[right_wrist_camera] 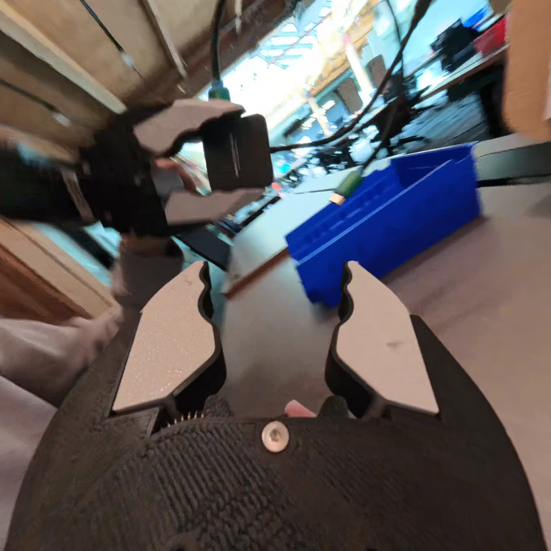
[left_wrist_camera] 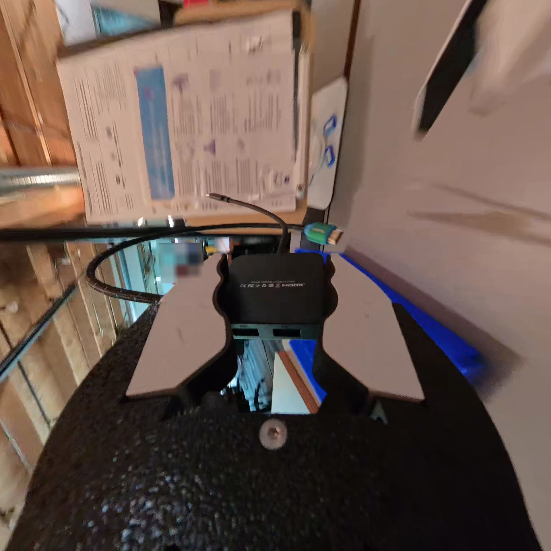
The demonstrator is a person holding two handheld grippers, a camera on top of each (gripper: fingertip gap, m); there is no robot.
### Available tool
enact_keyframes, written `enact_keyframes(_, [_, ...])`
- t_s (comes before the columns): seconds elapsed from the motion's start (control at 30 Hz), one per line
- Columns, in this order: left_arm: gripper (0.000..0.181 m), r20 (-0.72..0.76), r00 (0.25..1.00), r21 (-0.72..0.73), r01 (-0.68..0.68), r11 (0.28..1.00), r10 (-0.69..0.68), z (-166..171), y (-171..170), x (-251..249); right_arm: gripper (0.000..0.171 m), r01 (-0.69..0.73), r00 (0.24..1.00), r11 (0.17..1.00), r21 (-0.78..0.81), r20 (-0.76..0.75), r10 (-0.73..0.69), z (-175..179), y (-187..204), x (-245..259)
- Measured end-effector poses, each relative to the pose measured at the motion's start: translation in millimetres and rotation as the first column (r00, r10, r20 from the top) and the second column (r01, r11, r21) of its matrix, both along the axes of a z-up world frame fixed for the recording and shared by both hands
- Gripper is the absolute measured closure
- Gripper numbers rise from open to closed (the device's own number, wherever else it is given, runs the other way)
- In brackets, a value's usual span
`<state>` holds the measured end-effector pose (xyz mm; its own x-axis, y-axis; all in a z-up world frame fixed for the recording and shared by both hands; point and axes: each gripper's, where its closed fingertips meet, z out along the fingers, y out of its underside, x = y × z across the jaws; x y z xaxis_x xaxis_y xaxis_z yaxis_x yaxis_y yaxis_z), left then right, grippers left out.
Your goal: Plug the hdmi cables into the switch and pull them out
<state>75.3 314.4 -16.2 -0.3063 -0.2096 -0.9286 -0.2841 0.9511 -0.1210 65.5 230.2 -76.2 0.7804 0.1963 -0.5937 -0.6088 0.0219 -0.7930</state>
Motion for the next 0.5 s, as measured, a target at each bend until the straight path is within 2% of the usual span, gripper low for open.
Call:
enact_keyframes(0.03, [0.120,-0.001,0.999,0.005,0.046,0.999,-0.046,-3,-17,0,0.085,-0.067,0.993,0.996,0.060,-0.092,0.073,7,7,-5])
enact_keyframes(0.1, [0.120,0.005,0.991,0.018,0.133,0.991,-0.133,-7,-47,-3,0.099,-0.184,0.964,0.970,0.160,-0.162,0.210,14,13,-16])
enact_keyframes(0.17, [0.121,0.009,0.974,0.010,0.224,0.975,-0.224,-11,-73,-7,0.094,-0.205,0.945,0.947,0.248,-0.202,0.258,18,13,-18])
enact_keyframes(0.23, [0.120,0.015,0.954,-0.011,0.300,0.954,-0.300,-15,-91,-11,0.097,-0.174,0.931,0.922,0.345,-0.249,0.268,25,6,-12])
enact_keyframes(0.33, [0.120,0.015,0.923,-0.070,0.386,0.920,-0.386,-25,-108,-14,0.116,-0.169,0.913,0.883,0.438,-0.267,0.308,31,-5,-9])
enact_keyframes(0.4, [0.121,0.046,0.904,-0.120,0.427,0.896,-0.424,-27,-114,-14,0.145,-0.195,0.899,0.850,0.490,-0.256,0.354,37,-15,-11])
enact_keyframes(0.43, [0.123,0.063,0.891,-0.157,0.454,0.877,-0.450,-27,-118,-14,0.152,-0.191,0.908,0.854,0.485,-0.243,0.341,35,-16,-9])
enact_keyframes(0.5, [0.128,0.074,0.873,-0.226,0.486,0.844,-0.483,-30,-123,-14,0.156,-0.210,0.928,0.860,0.466,-0.181,0.325,33,-21,-10])
